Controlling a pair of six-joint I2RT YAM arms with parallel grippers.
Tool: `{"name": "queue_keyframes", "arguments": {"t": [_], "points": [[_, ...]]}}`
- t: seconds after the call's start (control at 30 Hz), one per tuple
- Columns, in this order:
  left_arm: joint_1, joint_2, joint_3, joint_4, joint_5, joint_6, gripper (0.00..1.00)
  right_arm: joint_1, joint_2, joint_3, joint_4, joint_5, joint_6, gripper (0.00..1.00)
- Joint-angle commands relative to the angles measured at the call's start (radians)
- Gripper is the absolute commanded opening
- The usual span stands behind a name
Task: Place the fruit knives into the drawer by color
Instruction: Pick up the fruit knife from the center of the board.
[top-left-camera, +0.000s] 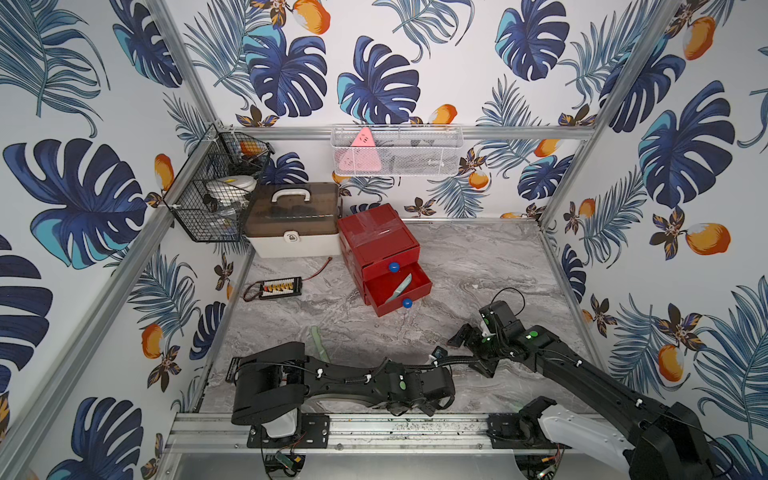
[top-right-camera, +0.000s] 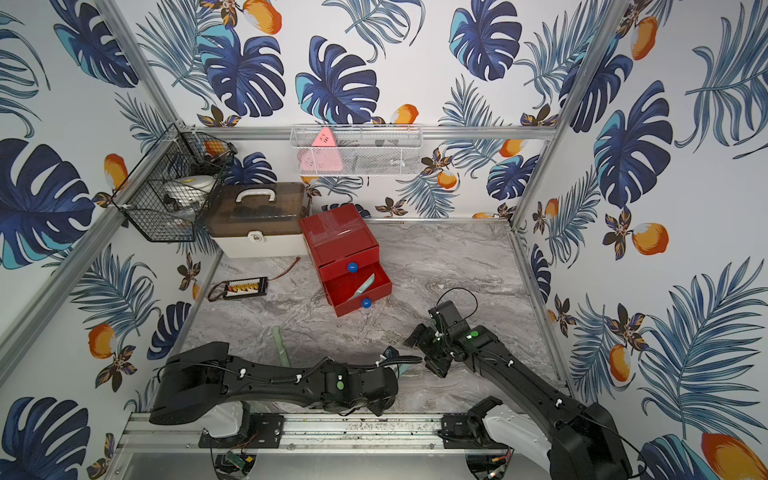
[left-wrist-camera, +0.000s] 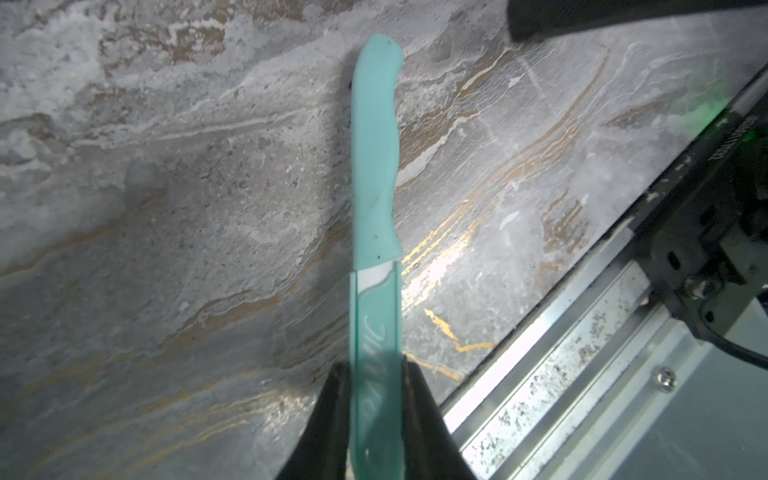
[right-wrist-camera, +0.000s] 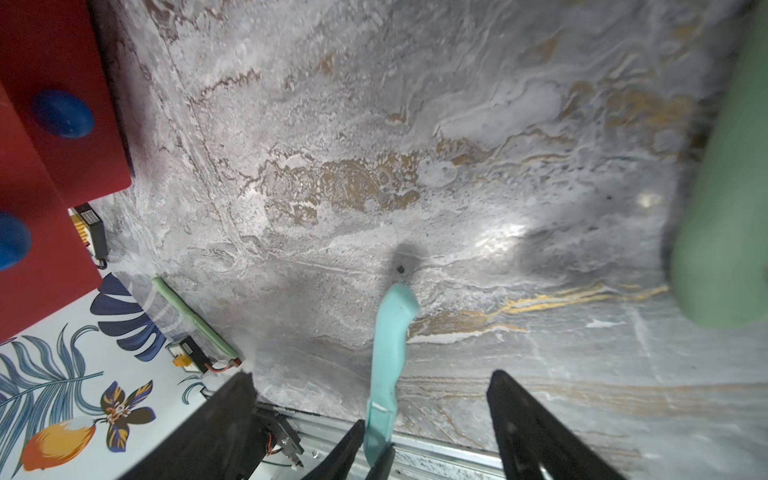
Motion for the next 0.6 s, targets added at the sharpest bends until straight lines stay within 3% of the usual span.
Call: {"name": "queue_keyframes", "arguments": {"t": [0.0,0.37,0.47,0.57], "points": [[-0.001,0.009,0.024,-0.036,-0.025,0.023,0.16,0.001,0.007,-0.002,0.044,-0.048,0.016,0.90],[-0.001,0.033,0.136,-0.078,-0.058,0.062,0.16,0.001,0.024,-0.041,0.083,-0.087,0.034,0.78],[-0.001,0.043,0.167,-0.090,-0.055,0.082,0.16,0.001,0.047,-0.042,0.118,-0.091,0.034,0.67],[-0.002,0.046,0.184,-0.103,-0.055,0.089,0.16,0.001,0.069,-0.017,0.123,-0.084,0.018,0.48]]}}
